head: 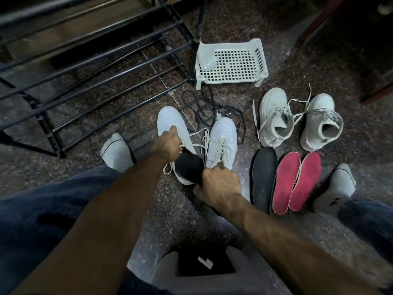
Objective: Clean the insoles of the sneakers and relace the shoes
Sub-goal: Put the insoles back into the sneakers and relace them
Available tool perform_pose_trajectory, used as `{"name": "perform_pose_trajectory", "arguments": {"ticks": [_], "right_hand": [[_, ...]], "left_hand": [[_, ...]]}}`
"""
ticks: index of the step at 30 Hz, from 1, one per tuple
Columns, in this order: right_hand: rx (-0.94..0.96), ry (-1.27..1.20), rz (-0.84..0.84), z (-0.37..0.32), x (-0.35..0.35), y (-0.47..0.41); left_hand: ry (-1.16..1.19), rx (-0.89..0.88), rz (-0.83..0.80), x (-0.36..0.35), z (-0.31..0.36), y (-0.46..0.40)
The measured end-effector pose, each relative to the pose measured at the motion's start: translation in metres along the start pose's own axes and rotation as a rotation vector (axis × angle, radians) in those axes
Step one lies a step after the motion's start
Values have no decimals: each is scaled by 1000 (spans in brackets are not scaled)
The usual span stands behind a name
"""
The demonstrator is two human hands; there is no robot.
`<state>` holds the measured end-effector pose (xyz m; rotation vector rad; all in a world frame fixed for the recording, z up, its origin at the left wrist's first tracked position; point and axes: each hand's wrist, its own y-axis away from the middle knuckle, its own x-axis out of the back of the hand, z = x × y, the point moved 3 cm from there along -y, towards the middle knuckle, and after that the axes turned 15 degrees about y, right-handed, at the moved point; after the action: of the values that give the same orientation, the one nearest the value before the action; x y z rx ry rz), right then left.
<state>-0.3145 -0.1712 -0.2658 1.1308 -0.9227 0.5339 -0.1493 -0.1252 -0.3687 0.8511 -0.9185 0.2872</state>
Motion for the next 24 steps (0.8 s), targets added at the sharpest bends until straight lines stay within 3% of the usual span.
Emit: {"name": "perform_pose_trajectory", "arguments": {"ticks": [4,13,21,24], "right_hand": [[-110,-131,3,-3,-21,0],[-94,-226,30,-11,-44,-30],[-196,-426,-94,-22,-51,-56],[-265,-549,-213,-3,-59,-40]], "left_hand": [[34,-26,-77,12,2,0],[166,49,-166,21,-3,-8],[214,61,-123,13,-2,-4],[217,66,-129,13,-1,-6]]}}
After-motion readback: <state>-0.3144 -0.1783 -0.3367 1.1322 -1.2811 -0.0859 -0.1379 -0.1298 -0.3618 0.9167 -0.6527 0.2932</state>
